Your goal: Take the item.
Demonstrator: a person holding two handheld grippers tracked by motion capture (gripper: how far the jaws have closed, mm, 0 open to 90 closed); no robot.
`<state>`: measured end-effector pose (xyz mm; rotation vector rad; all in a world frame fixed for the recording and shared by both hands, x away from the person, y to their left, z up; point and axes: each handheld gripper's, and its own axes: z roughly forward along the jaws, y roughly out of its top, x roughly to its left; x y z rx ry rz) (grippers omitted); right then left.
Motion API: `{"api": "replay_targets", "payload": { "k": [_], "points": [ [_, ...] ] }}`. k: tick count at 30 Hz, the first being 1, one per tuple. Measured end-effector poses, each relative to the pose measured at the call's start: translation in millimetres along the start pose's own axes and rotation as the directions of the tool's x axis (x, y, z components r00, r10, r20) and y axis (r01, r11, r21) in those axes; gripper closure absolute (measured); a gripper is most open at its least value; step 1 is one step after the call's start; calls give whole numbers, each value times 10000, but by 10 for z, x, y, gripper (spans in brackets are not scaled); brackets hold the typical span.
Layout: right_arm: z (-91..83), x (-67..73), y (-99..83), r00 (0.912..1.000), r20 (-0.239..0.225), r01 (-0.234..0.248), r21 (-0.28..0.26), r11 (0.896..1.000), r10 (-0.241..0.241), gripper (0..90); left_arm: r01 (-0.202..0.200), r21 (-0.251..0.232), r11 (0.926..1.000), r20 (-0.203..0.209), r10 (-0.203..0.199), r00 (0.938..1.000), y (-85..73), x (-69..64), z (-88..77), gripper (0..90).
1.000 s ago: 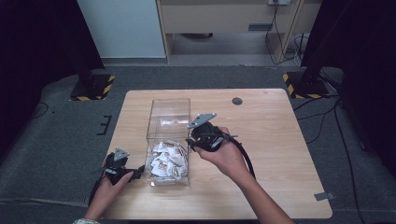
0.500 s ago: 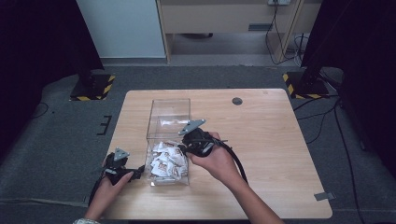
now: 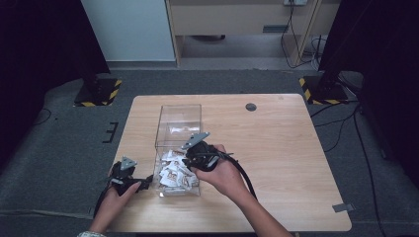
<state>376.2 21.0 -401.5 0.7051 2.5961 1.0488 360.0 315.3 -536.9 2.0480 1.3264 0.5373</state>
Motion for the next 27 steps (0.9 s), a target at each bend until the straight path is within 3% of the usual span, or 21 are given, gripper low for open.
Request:
{"api": "replay_targets", "payload": {
  "k": [27],
  "points": [
    [257, 145, -99, 9987, -505, 6, 256, 9997, 7, 669, -2, 0, 10000, 6, 2, 10000, 1, 0, 1, 0]
  ]
}}
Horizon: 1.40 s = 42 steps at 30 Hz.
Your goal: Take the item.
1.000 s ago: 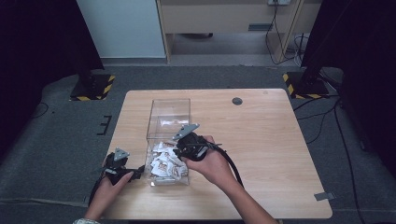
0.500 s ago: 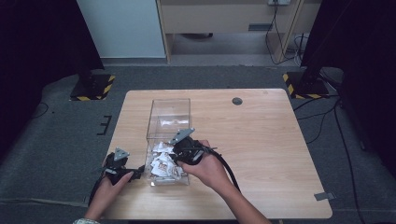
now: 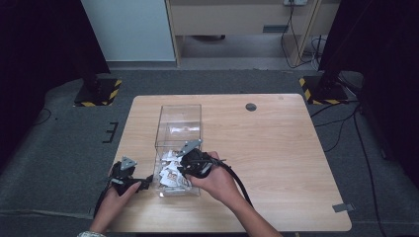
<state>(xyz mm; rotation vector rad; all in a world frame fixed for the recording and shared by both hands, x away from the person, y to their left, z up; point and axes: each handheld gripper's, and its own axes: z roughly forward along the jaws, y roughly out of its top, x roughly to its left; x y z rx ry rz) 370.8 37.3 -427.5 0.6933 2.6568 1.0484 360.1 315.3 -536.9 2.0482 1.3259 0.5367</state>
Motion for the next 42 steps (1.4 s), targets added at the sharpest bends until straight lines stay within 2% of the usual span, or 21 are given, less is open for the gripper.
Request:
{"api": "replay_targets", "payload": {
  "k": [24, 31, 35, 42],
  "points": [
    [138, 26, -60, 10000, 31, 18, 361, 9993, -19, 738, -3, 0, 10000, 1, 3, 10000, 0, 0, 0, 0],
    [158, 40, -66, 9997, 120, 199, 474, 9987, -205, 855, -19, 12, 10000, 1, 19, 10000, 0, 1, -1, 0],
    [141, 35, -66, 9995, 139, 275, 413, 9988, -281, 896, -3, 2, 10000, 0, 3, 10000, 0, 0, 0, 0],
    [65, 10, -45, 9998, 55, 176, 103, 9998, -176, 900, -3, 2, 10000, 1, 3, 10000, 0, 0, 0, 0]
  ]
}}
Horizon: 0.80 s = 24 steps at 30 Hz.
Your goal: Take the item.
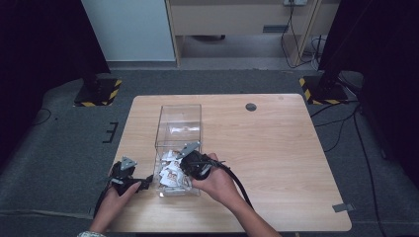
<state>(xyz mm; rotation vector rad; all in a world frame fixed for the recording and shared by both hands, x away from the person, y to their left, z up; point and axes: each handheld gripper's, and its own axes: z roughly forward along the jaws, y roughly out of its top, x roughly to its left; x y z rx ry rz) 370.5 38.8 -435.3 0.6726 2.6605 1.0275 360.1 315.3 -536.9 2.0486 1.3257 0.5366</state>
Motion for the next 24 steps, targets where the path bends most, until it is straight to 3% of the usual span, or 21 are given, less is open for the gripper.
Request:
{"api": "replay_targets", "payload": {
  "k": [24],
  "points": [
    [-250, -46, 114, 9998, -36, -185, -874, 9960, 182, 900, -12, 6, 10000, -1, 12, 10000, 0, 1, -1, 0]
  ]
}}
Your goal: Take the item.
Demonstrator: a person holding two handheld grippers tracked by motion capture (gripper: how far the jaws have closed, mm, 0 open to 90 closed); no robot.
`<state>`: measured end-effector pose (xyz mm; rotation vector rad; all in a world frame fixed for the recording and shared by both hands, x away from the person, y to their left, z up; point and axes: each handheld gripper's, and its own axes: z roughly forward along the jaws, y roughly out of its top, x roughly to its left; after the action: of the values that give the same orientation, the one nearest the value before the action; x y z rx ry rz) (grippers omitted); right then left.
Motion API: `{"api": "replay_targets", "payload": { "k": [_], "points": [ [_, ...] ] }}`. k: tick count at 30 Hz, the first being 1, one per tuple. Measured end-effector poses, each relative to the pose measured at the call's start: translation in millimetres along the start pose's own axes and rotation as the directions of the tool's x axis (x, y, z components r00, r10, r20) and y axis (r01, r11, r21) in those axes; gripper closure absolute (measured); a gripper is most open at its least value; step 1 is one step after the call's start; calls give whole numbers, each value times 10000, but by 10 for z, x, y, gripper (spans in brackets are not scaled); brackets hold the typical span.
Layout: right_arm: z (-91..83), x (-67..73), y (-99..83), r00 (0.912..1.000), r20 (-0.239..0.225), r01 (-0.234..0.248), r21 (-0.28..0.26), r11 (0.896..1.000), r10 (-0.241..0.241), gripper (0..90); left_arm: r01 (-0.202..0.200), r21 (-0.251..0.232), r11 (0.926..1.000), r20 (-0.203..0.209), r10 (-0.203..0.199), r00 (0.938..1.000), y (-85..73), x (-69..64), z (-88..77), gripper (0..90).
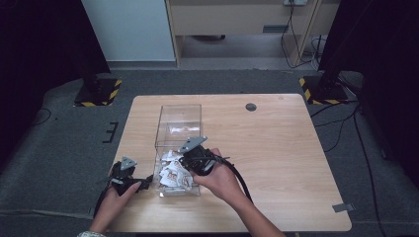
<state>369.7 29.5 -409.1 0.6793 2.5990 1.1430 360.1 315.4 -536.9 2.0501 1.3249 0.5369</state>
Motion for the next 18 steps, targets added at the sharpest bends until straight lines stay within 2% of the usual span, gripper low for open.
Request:
{"api": "replay_targets", "payload": {
  "k": [18],
  "points": [
    [-182, -82, 62, 9994, 239, -254, -462, 9986, 265, 900, 33, -16, 10000, 72, -33, 10000, 0, -3, 4, 0]
  ]
}}
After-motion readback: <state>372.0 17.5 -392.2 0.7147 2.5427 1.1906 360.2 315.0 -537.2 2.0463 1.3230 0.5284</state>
